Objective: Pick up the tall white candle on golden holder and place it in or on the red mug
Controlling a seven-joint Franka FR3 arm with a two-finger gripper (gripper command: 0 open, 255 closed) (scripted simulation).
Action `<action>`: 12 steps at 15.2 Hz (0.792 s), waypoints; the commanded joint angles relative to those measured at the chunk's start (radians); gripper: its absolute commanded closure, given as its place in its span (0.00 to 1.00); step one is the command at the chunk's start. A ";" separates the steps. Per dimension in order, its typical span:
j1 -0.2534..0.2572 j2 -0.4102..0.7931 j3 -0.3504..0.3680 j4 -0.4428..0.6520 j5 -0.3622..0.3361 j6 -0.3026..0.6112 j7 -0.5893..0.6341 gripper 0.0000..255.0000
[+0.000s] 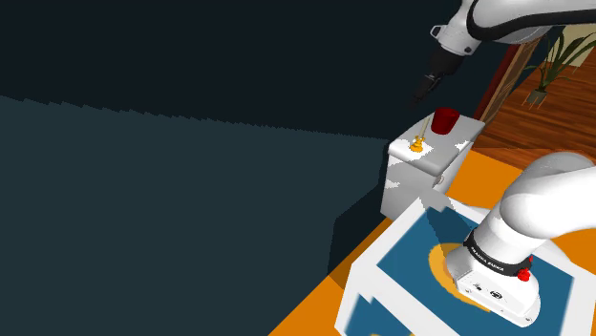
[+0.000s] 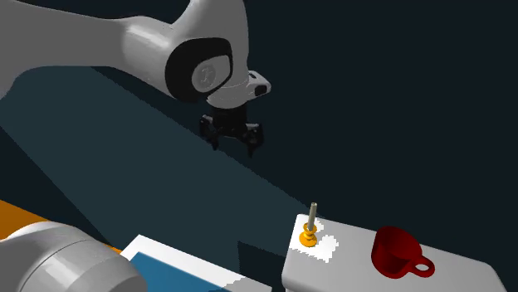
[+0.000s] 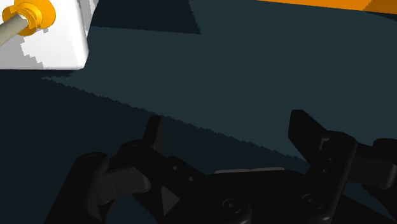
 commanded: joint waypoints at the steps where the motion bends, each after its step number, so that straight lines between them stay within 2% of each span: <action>1: -0.016 0.019 -0.053 -0.028 -0.011 0.056 -0.047 0.00; 7: -0.039 0.116 -0.218 -0.067 -0.021 0.211 -0.192 0.00; 12: -0.012 0.241 -0.381 -0.060 0.016 0.339 -0.339 0.00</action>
